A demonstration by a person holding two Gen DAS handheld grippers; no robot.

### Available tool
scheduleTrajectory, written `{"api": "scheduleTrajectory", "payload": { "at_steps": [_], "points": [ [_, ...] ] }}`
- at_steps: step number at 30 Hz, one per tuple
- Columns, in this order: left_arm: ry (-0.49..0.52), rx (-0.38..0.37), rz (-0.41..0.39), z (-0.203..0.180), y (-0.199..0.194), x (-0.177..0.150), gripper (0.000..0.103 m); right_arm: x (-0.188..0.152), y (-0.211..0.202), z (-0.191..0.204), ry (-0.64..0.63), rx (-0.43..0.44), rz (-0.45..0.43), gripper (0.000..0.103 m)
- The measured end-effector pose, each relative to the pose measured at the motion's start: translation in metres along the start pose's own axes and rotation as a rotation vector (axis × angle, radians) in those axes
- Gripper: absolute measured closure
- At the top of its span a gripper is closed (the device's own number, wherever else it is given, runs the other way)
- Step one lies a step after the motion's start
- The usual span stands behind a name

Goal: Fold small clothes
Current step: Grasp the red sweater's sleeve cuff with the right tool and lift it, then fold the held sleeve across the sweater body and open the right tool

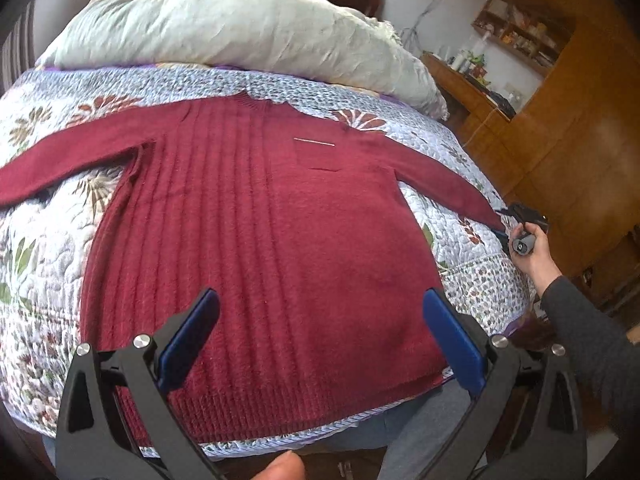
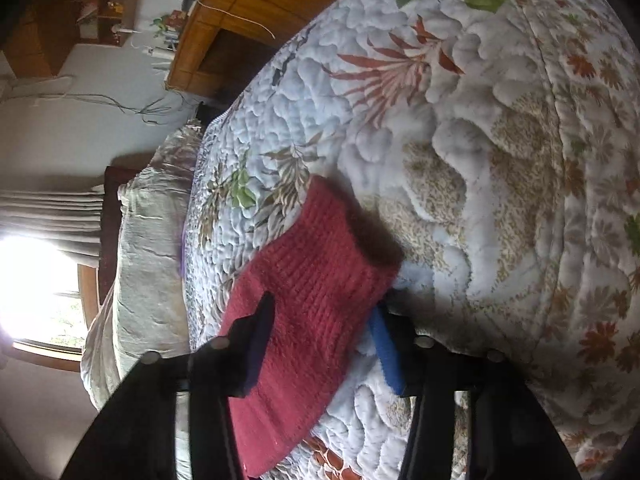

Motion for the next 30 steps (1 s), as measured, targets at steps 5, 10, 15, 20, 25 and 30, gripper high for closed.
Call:
{"api": "scheduleTrajectory", "payload": {
  "at_steps": [5,10,15,20,25,30],
  "points": [
    [-0.037,-0.001,0.031,0.012,0.005,-0.003,0.003,-0.003,-0.009,0.028,-0.149,-0.064,-0.027,0.092],
    [-0.097,-0.104,0.048,0.021,0.001,-0.006,0.003,-0.026,-0.031,0.093,-0.371,-0.115,-0.088,0.092],
    [-0.163,-0.19,0.001,0.031,-0.016,-0.001,0.003,-0.078,-0.043,0.175,-0.609,-0.135,-0.127,0.093],
    [-0.239,-0.273,-0.022,0.045,-0.025,0.001,0.003,-0.161,-0.035,0.247,-0.854,-0.14,-0.132,0.093],
    [-0.305,-0.295,-0.036,0.063,-0.026,0.002,0.003,-0.251,0.0,0.276,-1.073,-0.186,-0.108,0.093],
    [-0.274,-0.263,-0.043,0.071,-0.028,0.011,0.003,-0.322,0.055,0.275,-1.232,-0.254,-0.046,0.093]
  ]
}}
Point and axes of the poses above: each gripper's, at about its wrist camera, not at the fingertips, and y roughly the way its jaws point, z to its left, x to its top, the point moved 8 cm from there along y, roughly the way its jaws point, and after that the axes turned 7 degrees about z, right-handed, at the moved point
